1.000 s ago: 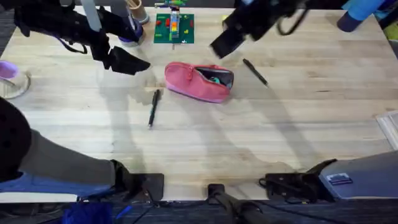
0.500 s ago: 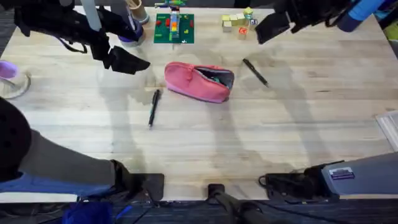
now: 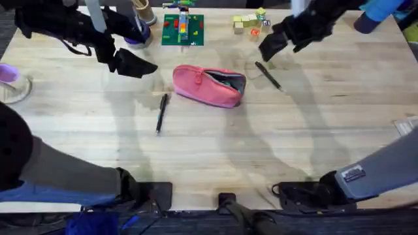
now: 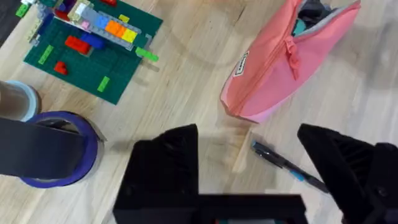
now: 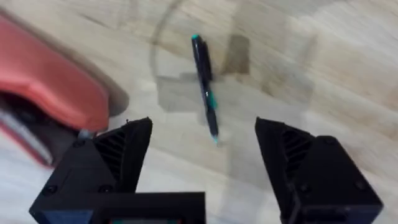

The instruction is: Unzip the bag, pick up the pens from the table one at a time and place them inside, then zip the bag closed.

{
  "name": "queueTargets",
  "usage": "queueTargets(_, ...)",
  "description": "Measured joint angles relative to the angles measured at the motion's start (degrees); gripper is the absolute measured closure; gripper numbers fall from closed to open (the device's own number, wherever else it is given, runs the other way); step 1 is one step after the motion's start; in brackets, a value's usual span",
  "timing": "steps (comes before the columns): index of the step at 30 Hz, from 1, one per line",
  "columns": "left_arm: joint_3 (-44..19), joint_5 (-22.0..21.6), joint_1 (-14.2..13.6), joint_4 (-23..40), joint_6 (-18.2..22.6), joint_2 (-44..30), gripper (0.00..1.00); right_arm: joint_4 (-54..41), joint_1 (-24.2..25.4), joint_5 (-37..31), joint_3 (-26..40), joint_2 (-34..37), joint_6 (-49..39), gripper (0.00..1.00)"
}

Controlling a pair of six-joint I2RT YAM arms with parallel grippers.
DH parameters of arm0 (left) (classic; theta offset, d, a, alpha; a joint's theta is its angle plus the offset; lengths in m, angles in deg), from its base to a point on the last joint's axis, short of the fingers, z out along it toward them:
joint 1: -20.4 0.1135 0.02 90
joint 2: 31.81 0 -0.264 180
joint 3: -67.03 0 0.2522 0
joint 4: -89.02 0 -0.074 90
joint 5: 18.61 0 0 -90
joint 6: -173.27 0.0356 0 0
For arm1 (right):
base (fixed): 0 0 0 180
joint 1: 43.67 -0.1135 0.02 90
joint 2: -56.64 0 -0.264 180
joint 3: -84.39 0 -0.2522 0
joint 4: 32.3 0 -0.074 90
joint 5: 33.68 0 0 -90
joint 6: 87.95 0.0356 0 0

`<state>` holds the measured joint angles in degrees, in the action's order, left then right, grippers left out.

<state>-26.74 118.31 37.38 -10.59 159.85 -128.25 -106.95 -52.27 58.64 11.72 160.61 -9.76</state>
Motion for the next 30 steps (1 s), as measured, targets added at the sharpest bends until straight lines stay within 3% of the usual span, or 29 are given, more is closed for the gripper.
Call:
queueTargets(18,0.0,0.0,0.0,0.0,0.0,0.0,0.007,7.63,0.0,0.0,-0.27,15.58,0.02,0.003)
queueTargets(23,0.0,0.0,0.0,-0.04,0.0,0.0,0.007,7.64,-0.17,-0.66,0.0,16.24,0.02,0.007)
queueTargets(28,0.0,0.0,0.0,0.0,0.0,0.0,0.008,7.73,-0.15,-1.52,0.0,16.29,-0.14,0.141)
queueTargets(30,0.0,0.0,0.0,0.0,0.0,0.0,0.008,7.88,0.02,-2.12,0.0,16.35,-0.19,0.249)
